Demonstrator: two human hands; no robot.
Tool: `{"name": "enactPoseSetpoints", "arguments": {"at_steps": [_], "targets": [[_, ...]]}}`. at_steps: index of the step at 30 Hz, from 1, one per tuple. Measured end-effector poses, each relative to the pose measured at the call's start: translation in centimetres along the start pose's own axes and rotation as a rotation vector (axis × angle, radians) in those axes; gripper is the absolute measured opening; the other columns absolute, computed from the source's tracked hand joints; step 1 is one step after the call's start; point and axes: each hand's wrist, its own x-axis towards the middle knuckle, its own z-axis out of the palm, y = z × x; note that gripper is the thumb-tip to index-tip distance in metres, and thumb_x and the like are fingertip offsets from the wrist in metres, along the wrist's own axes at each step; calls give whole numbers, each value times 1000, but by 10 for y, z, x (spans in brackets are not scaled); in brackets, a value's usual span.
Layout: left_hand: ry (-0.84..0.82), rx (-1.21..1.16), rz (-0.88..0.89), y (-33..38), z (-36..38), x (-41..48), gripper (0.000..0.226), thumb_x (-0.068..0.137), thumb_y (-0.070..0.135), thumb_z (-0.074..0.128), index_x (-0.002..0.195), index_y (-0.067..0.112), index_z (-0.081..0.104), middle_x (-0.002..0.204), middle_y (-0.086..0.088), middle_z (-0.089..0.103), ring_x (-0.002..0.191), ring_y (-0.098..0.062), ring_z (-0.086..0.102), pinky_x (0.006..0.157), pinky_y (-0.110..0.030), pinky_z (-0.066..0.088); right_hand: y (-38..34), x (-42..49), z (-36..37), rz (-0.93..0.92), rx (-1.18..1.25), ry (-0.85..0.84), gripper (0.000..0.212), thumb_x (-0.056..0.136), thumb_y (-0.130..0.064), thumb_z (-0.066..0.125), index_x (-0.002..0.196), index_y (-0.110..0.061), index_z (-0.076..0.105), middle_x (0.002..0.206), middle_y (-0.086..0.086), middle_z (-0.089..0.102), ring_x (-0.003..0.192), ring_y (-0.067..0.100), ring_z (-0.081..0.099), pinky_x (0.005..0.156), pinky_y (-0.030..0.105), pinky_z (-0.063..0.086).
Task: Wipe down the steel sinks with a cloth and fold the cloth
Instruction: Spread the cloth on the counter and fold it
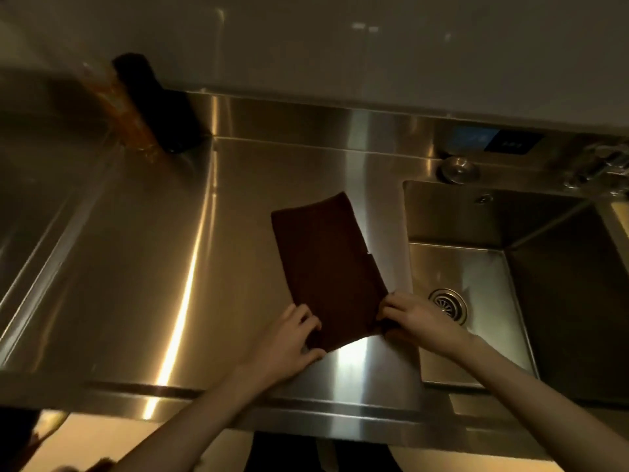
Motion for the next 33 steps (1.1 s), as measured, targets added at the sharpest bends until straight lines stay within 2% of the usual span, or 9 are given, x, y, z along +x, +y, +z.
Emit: {"name": "enactPoseSetpoints", "arguments": {"at_steps": [3,7,10,14,17,22,26,29,33], "targets": [[-9,100,-54,14,8,-9,59,73,52,71,117,15,59,116,-1,50,107,-17,44,76,-24,41,9,5,-1,-92,-11,26,38,57,-24,89,90,-19,70,92,1,65,80,18,64,55,28,55],[87,303,-29,25,16,-12,59,48,44,88,96,13,70,88,-2,58,85,-14,40,55,-19,48,14,4,-5,-108,-76,75,36,55,-20,90,86,-17,72,88,3,66,78,21,64,56,22,50],[158,293,-10,26,24,-10,46,61,28,81,99,14,58,85,-5,59,84,-17,41,53,-25,52,15,5,-1,-32,-77,149,38,49,-13,90,82,-14,72,83,5,65,72,25,65,52,24,49],[137,390,-51,36,29,-8,13,71,18,47,73,13,59,72,-6,55,68,-24,54,44,-31,47,5,10,1,-1,-145,116,36,46,-15,88,75,-13,67,71,5,62,60,25,60,37,27,43],[78,342,-125,46,20,-12,14,57,8,69,58,12,56,63,-5,53,54,-21,54,36,-27,42,-6,1,-1,-55,-169,58,31,54,-23,84,78,-13,67,69,4,62,59,22,60,38,27,42],[-178,-19,-368,50,0,-36,13,85,20,61,94,13,66,87,3,54,79,-13,53,67,-24,41,-24,-25,-6,32,188,-272,31,83,-25,60,113,-18,63,103,-1,64,92,15,60,76,29,48],[-100,-258,-460,31,-19,-26,17,89,18,59,104,14,63,78,7,56,75,-10,52,63,-20,37,-11,-17,-27,245,585,-207,24,84,-8,64,107,-15,66,87,-13,62,71,1,60,65,10,45],[6,-279,-487,17,-28,-1,18,92,19,57,106,11,63,80,3,60,82,-18,60,68,-25,40,0,7,-32,346,571,-105,21,87,-7,62,106,-14,67,94,-6,63,75,3,57,62,6,41],[18,-205,-541,1,-27,27,21,94,26,55,105,13,67,102,-5,68,96,-21,61,70,-24,39,13,29,-18,475,403,-98,25,88,-15,64,112,-10,63,109,7,64,94,16,60,74,17,41]]}}
